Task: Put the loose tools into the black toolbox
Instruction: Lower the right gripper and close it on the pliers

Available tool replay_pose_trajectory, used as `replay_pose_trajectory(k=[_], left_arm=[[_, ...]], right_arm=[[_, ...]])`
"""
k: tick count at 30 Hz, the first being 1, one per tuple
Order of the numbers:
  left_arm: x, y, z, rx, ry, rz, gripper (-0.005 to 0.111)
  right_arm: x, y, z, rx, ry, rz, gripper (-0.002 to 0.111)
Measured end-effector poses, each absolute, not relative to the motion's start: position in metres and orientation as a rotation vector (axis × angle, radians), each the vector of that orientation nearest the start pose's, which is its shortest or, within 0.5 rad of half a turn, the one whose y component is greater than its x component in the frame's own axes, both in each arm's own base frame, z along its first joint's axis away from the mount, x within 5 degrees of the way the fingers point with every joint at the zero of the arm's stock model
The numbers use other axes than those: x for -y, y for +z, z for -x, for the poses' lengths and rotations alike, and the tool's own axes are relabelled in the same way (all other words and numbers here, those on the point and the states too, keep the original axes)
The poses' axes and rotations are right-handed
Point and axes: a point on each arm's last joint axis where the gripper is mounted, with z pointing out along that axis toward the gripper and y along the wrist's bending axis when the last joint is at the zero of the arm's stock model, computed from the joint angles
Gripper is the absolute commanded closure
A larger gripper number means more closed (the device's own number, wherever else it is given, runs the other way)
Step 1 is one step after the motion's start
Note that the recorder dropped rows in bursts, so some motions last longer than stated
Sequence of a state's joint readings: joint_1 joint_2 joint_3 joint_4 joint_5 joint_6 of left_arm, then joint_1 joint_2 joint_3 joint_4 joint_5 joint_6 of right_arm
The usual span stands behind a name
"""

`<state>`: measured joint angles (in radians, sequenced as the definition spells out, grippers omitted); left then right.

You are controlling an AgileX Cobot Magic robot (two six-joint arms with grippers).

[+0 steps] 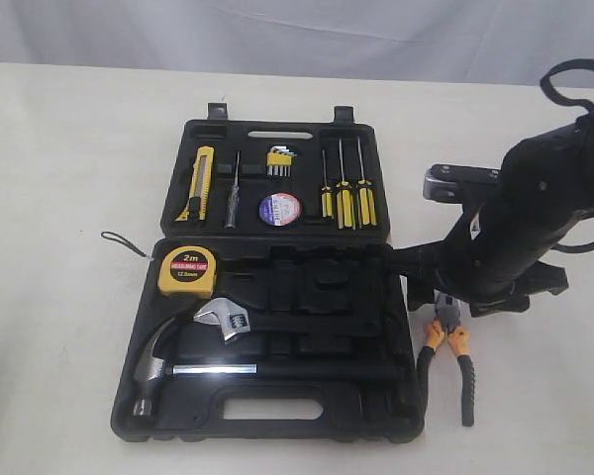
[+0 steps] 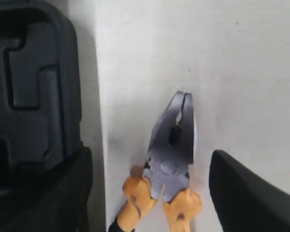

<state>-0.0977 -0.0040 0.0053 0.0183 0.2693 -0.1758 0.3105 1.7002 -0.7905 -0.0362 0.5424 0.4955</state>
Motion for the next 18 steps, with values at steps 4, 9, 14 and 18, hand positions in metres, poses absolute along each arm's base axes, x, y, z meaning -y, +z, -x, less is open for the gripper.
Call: replay_pose_trajectory(k=[4,9,14,18], left_arm=[[0.0049,0.1872,-0.0546,-1.757,-0.182,0.057,0.107],[0.0049,0.1872,-0.0546,-1.757,-0.182,0.057,0.107],[0.0049,0.1872,-0.0546,-1.757,-0.182,0.057,0.107],[0.0049,0.1872,-0.0546,-1.757,-0.182,0.057,0.107]], right_arm=[[-0.0821,0.1313,-0.2702,-2.933,0.044,-0.245,0.043],[-0.0798,0.1307,-0.2723,-2.91,0.009,-0.265,0.043],[-0.08,0.131,-0.2737,-2.893,0.016,-0.269,0.043],[-0.0803,0.1312,-0.2744,-2.884,0.025,-0.285,0.043]])
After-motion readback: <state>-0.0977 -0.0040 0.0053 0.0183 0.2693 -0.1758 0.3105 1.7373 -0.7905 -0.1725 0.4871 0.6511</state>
